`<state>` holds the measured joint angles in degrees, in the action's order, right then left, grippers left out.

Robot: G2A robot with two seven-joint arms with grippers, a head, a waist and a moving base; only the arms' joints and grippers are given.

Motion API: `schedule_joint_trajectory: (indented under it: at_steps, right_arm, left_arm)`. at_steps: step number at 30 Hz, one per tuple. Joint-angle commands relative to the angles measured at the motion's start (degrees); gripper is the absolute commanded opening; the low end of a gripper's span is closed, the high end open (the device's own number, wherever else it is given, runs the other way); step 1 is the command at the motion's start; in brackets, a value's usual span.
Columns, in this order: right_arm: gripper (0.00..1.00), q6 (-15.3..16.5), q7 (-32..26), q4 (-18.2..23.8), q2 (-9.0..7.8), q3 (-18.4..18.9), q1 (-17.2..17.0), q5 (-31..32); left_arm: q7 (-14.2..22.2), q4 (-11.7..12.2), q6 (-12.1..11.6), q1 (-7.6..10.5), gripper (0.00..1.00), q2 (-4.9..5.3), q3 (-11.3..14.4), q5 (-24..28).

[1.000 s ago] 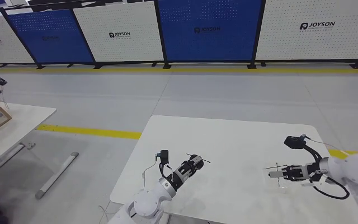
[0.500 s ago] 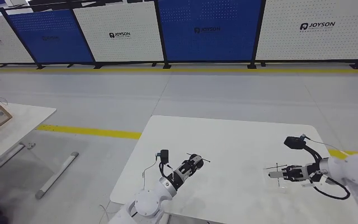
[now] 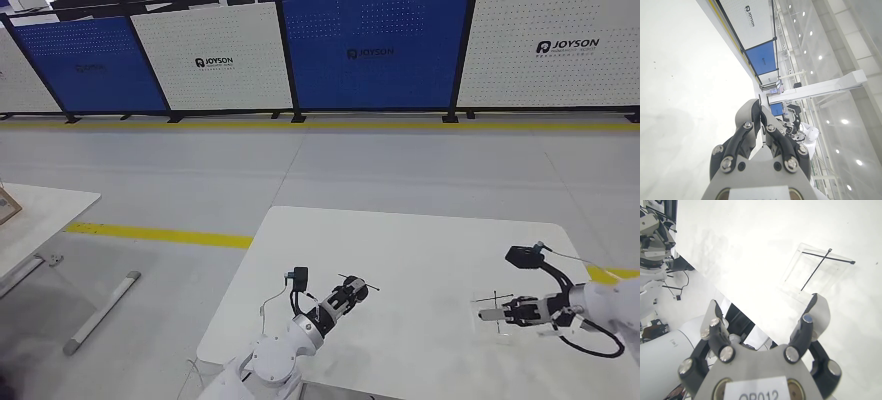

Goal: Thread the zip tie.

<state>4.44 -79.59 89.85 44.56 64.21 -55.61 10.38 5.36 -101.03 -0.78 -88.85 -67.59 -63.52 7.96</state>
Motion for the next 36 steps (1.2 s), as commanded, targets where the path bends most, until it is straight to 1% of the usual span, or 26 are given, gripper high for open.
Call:
schedule_joint_trajectory:
  at_steps: [1, 3, 5, 6, 7, 9, 20, 21, 23, 25, 27, 28, 29, 31, 32, 36]
  right_arm:
    - [1.00, -0.7, -0.1, 0.2, -0.74, -0.9, 0.5, 1.1]
    - [1.00, -1.6, -0.1, 1.0, -1.46, -2.0, 1.1, 1.2]
    - [1.00, -3.8, -0.1, 1.0, -2.35, -4.1, 2.5, 0.8]
    - [1.00, -4.9, -0.1, 1.0, -2.66, -5.1, 3.5, 0.8]
    - [1.00, -6.0, -0.1, 0.8, -2.99, -7.2, 4.9, 1.3]
    - [1.00, -7.2, -0.1, -0.9, -3.15, -9.9, 7.2, -1.4]
    - [1.00, -7.3, 0.4, -0.9, -3.13, -9.9, 7.1, -1.4]
    - [1.00, -7.8, 1.9, -0.7, -3.06, -10.0, 6.7, -0.9]
    - [1.00, -8.6, 2.6, 0.0, -2.95, -10.3, 6.6, 0.0]
    - [1.00, -10.6, 3.3, -0.1, -2.66, -10.7, 7.1, 0.7]
    - [1.00, -15.2, 4.4, -0.9, -2.13, -11.7, 8.1, 2.0]
    - [1.00, -16.9, 3.8, -1.3, -1.54, -13.2, 9.1, 2.7]
    - [1.00, -17.2, 3.3, -2.2, -1.05, -14.2, 10.1, 2.2]
    - [1.00, -17.9, 3.0, -5.6, 0.16, -16.2, 12.3, 1.3]
    - [1.00, -18.0, 2.5, -6.3, 0.49, -16.9, 12.9, 1.3]
    - [1.00, -18.0, 2.5, -6.3, 0.49, -16.9, 12.9, 1.3]
  left_arm:
    - [0.0, 0.0, 0.0, 0.00, 0.00, 0.00, 0.0, 0.0]
    - [0.0, 0.0, 0.0, 0.00, 0.00, 0.00, 0.0, 0.0]
    - [0.0, 0.0, 0.0, 0.00, 0.00, 0.00, 0.0, 0.0]
    - [0.0, 0.0, 0.0, 0.00, 0.00, 0.00, 0.0, 0.0]
    - [0.0, 0.0, 0.0, 0.00, 0.00, 0.00, 0.0, 0.0]
    - [0.0, 0.0, 0.0, 0.00, 0.00, 0.00, 0.0, 0.0]
    - [0.0, 0.0, 0.0, 0.00, 0.00, 0.00, 0.0, 0.0]
    - [0.0, 0.0, 0.0, 0.00, 0.00, 0.00, 0.0, 0.0]
    - [0.0, 0.0, 0.0, 0.00, 0.00, 0.00, 0.0, 0.0]
    - [0.0, 0.0, 0.0, 0.00, 0.00, 0.00, 0.0, 0.0]
    - [0.0, 0.0, 0.0, 0.00, 0.00, 0.00, 0.0, 0.0]
    - [0.0, 0.0, 0.0, 0.00, 0.00, 0.00, 0.0, 0.0]
    - [0.0, 0.0, 0.0, 0.00, 0.00, 0.00, 0.0, 0.0]
    - [0.0, 0.0, 0.0, 0.00, 0.00, 0.00, 0.0, 0.0]
    - [0.0, 0.0, 0.0, 0.00, 0.00, 0.00, 0.0, 0.0]
    - [0.0, 0.0, 0.0, 0.00, 0.00, 0.00, 0.0, 0.0]
